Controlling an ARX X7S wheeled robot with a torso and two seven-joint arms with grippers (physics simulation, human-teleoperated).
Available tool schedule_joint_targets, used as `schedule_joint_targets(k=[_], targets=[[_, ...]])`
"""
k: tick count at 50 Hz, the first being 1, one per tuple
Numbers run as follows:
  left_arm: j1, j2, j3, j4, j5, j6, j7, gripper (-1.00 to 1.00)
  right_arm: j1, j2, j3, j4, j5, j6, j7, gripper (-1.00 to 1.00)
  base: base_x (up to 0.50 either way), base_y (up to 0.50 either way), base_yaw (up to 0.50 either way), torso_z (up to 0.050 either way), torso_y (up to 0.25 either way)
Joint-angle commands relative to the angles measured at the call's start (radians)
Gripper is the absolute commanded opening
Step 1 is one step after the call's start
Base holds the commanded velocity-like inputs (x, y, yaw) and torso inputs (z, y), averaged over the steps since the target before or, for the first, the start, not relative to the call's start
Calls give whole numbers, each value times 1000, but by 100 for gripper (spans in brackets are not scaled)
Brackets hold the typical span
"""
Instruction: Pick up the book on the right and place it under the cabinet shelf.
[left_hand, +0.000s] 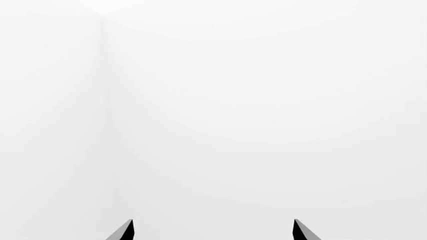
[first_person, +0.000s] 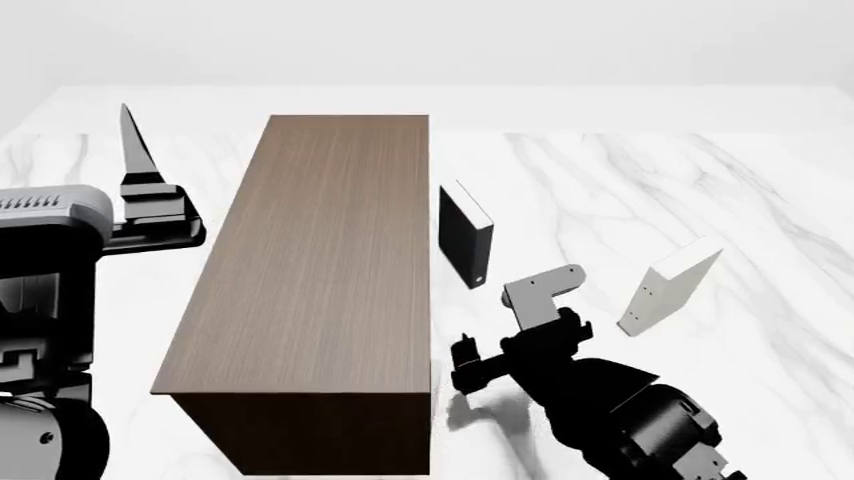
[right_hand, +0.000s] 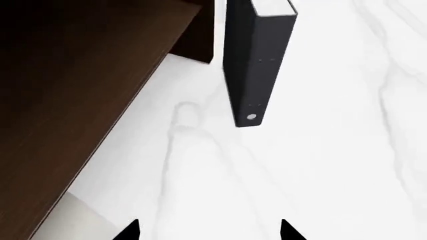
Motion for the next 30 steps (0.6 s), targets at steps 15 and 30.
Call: schedule_joint_targets(k=[15, 30], targets=[[-1, -4, -2, 4, -11, 1, -6, 100, -78, 188, 159, -427, 114, -7, 230, 100, 0, 0, 0, 0, 0], [1, -4, -7, 21, -19, 9, -11, 100, -243, 298, 264, -752, 78, -151, 404, 100, 0, 0, 0, 0, 0]])
